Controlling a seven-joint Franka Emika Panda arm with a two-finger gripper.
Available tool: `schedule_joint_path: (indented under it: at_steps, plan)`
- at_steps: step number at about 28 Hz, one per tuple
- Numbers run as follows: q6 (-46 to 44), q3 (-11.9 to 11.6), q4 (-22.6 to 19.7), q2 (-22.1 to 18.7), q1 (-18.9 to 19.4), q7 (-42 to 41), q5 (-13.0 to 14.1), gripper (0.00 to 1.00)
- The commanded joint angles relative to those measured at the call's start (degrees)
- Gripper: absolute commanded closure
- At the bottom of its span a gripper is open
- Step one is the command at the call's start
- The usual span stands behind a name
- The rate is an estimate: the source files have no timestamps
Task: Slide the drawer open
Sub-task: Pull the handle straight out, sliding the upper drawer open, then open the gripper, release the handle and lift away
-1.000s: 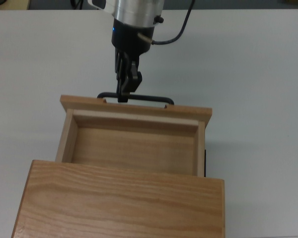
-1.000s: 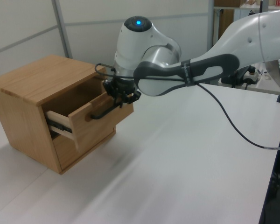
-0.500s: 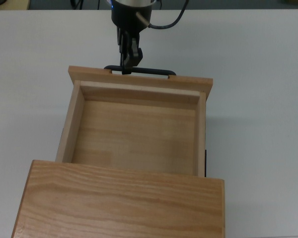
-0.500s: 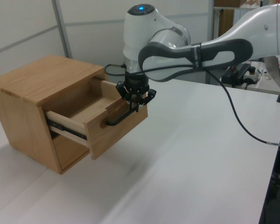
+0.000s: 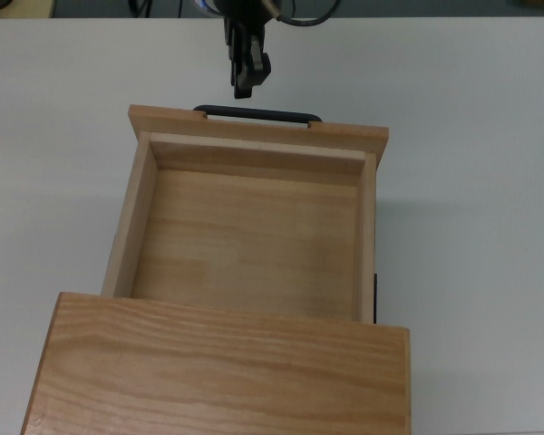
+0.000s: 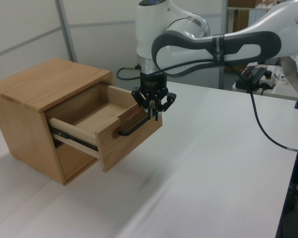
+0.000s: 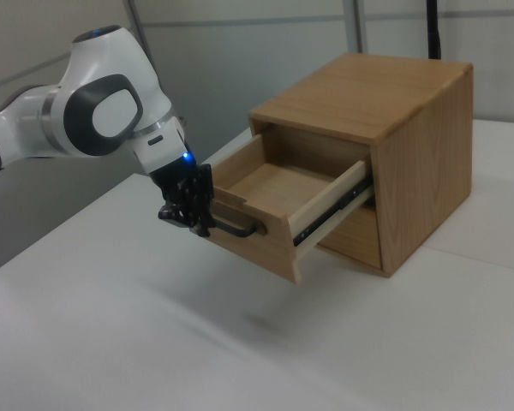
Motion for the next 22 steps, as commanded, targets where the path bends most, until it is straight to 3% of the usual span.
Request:
schedule_joint_path:
  at_steps: [1,12,14,15,16,17,22]
  plan:
    - [-1.6,-0.2,-2.3,-2.4,-0.1,-1.4,2.4,1.00]
    - [-2.5,-0.2,-2.1,-3.5,-0.1,-1.4,2.5,1.00]
    - [-2.0,-0.2,-1.7,-3.3,-0.1,-1.4,2.5,0.96]
    - [-1.8,-0.2,-1.6,-3.2,-0.1,-1.4,2.5,0.91]
    - [-1.3,-0.2,-1.1,-3.1,-0.1,-1.4,2.5,0.79]
    - [-0.4,-0.2,0.0,-3.0,-0.2,-1.4,2.5,0.45]
    - [0.1,-0.2,1.6,-3.1,-0.4,-2.5,2.5,0.00]
